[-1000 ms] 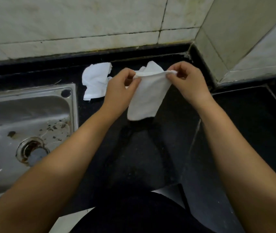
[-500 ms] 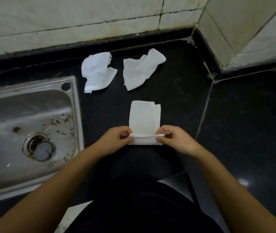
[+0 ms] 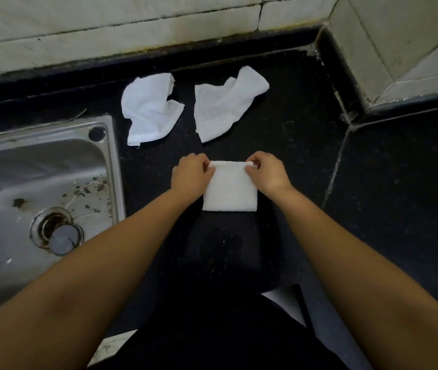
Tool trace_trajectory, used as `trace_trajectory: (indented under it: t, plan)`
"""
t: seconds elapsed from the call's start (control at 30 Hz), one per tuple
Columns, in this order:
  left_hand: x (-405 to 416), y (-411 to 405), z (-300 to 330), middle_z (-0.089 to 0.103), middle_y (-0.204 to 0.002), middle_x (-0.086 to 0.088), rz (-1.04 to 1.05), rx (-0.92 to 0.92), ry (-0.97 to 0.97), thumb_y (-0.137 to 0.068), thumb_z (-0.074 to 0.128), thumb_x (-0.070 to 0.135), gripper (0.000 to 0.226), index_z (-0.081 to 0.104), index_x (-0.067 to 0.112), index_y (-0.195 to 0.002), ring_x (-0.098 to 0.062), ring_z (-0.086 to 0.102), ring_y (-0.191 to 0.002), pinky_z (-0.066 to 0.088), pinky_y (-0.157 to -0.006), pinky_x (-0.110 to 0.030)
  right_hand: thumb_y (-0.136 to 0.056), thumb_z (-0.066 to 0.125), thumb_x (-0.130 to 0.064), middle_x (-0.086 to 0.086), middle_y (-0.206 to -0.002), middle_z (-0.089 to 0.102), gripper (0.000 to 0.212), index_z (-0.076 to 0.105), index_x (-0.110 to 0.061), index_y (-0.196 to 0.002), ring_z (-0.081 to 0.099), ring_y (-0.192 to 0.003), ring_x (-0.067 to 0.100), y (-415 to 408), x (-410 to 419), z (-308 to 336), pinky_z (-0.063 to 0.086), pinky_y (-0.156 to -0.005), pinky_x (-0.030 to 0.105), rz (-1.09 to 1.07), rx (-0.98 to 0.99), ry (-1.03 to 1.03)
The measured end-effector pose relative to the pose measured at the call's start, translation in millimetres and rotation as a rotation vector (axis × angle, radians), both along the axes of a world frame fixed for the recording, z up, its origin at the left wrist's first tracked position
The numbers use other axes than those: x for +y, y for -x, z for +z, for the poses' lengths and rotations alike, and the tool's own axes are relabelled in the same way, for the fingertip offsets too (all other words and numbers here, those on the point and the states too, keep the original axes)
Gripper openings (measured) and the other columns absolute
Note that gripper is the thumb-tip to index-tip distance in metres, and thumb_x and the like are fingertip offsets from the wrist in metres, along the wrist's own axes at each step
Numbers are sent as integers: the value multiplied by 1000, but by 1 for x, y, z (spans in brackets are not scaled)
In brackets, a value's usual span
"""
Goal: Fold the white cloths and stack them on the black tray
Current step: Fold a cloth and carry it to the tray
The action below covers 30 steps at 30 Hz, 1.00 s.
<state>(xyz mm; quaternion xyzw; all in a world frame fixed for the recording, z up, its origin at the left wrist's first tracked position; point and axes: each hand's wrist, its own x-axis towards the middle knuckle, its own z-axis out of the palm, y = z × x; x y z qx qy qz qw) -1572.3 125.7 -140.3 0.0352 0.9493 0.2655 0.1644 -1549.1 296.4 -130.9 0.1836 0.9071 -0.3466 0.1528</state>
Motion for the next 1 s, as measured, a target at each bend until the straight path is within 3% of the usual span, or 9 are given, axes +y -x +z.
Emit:
trace_trajectory:
  t: [0.17, 0.33, 0.47, 0.57, 0.67, 0.77, 0.87, 0.93, 1.0]
  plan:
    - [2, -18, -3, 55, -104, -5, 170, 69, 11, -91, 54, 37, 28, 50, 12, -103, -23, 50, -102, 34, -85, -36, -94, 51, -25, 11, -129, 46, 36, 48, -14, -128, 47, -118, 27, -15, -3, -1, 44, -96, 43, -31, 67, -164]
    - [1, -39, -6, 49, -121, -8, 185, 12, 146, -91, 52, 43, 39, 51, 13, -116, -25, 43, -116, 33, -95, -39, -94, 50, -37, 14, -127, 51, 45, 48, -5, -125, 48, -118, 30, -36, -9, -2, 42, -93, 42, -41, -71, -303]
    - [14, -36, -1, 46, -125, -10, 174, -33, 170, -92, 53, 30, 28, 54, 11, -112, -28, 40, -119, 33, -96, -40, -93, 50, -29, 12, -132, 50, 40, 48, -7, -126, 45, -123, 29, -27, -22, 1, 35, -100, 40, 22, -139, -363]
    - [16, -30, 3, 49, -116, -9, 211, -63, 79, -91, 52, 24, 15, 54, 11, -99, -27, 43, -114, 36, -93, -39, -89, 51, -23, 10, -126, 54, 36, 50, -10, -123, 51, -116, 28, -21, -18, 4, 39, -100, 41, -47, -183, -170]
    - [14, -29, 8, 56, -94, -4, 336, -119, -337, -89, 55, 17, 7, 50, 13, -88, -22, 55, -94, 45, -77, -32, -88, 57, -15, 10, -118, 60, 32, 53, -9, -119, 57, -98, 20, -27, -5, 11, 50, -81, 31, -311, -112, 312]
    - [15, -32, 16, 63, -107, -9, 440, -291, -679, -88, 59, 12, 16, 54, 12, -102, -21, 61, -96, 51, -78, -32, -89, 60, -8, 12, -115, 65, 32, 57, -3, -121, 64, -92, 18, -48, 9, 27, 54, -72, 26, -521, -26, 704]
    - [28, -39, 29, 63, -116, -9, 418, -517, -874, -88, 59, 7, 40, 49, 7, -127, -21, 63, -100, 54, -82, -35, -91, 58, -7, 11, -109, 67, 24, 60, -4, -114, 65, -90, 20, -81, 20, 45, 56, -78, 36, -635, 94, 820]
    - [39, -50, 41, 65, -108, -8, 333, -683, -935, -90, 57, 6, 32, 54, 3, -122, -18, 64, -92, 53, -73, -31, -91, 57, -8, 10, -105, 67, 20, 62, -7, -110, 65, -91, 21, -112, 25, 56, 55, -83, 40, -701, 182, 841]
    - [52, -68, 52, 65, -104, -7, 234, -835, -937, -91, 56, 10, 21, 60, 5, -111, -19, 63, -89, 52, -70, -32, -91, 56, -8, 6, -99, 68, 19, 63, -7, -110, 66, -85, 19, -152, 29, 64, 56, -76, 35, -777, 284, 874]
